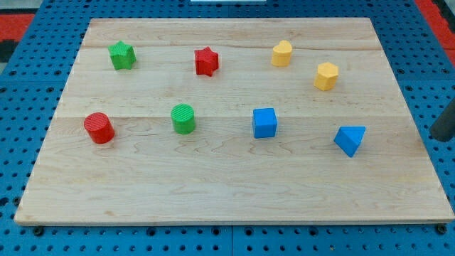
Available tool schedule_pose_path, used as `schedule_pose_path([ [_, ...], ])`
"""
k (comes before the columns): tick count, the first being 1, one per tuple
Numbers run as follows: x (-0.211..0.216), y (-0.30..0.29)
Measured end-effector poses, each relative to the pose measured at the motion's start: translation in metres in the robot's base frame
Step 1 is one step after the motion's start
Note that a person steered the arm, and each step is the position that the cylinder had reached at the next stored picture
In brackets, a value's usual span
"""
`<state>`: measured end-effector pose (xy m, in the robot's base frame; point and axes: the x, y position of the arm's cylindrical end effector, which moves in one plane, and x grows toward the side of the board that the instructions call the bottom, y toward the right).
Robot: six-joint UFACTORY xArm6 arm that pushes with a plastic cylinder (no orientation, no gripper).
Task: Push the triangle into the cube
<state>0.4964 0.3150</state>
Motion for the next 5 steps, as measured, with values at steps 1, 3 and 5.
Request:
schedule_pose_path([
  [1, 0.007, -0.081],
  [3, -0.018, -0.231],
  [5, -0.071, -0.213],
])
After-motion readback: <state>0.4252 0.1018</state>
